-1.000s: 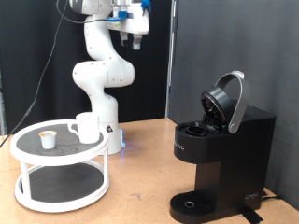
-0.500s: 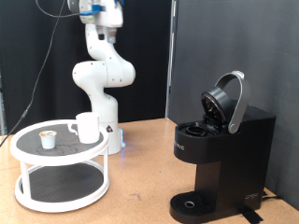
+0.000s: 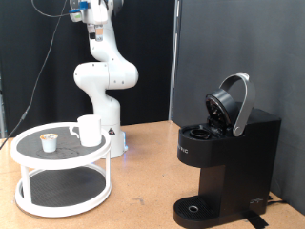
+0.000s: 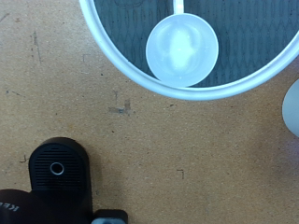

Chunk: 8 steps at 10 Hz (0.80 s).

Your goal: Make a cup of coffee with the keurig machine

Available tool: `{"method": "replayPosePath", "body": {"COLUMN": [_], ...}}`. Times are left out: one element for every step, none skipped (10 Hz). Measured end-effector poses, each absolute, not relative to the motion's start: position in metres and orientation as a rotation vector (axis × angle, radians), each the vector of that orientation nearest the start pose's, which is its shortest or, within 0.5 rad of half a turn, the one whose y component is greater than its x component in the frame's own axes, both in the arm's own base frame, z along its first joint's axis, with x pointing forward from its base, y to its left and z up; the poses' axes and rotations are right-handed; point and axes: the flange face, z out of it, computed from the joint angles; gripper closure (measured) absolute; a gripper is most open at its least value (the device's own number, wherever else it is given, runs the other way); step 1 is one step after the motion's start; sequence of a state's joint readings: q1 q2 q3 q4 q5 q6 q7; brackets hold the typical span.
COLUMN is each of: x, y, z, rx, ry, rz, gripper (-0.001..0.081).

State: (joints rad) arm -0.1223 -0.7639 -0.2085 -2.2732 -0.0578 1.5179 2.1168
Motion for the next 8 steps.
{"method": "replayPosePath", "body": {"x": [0.284, 0.279, 0.274, 0.269, 0.265, 0.262, 0.261, 0.262], "y": [-0.138, -0.151, -0.166, -0.182, -0.197, -0.210, -0.219, -0.227], "z": [0.607, 0.602, 0.599, 0.596, 0.595, 0.593, 0.591, 0.589], "rx": [-1.140, -1.148, -1.169, -1.188, -1.187, -1.185, -1.175, -1.158], "ry": [2.883, 2.893, 2.897, 2.897, 2.897, 2.900, 2.903, 2.908], "rz": [0.121, 0.131, 0.136, 0.134, 0.135, 0.132, 0.125, 0.107], "gripper": [0.0072, 0.0072, 0.0072, 0.0072, 0.0072, 0.0072, 0.0072, 0.0072]}}
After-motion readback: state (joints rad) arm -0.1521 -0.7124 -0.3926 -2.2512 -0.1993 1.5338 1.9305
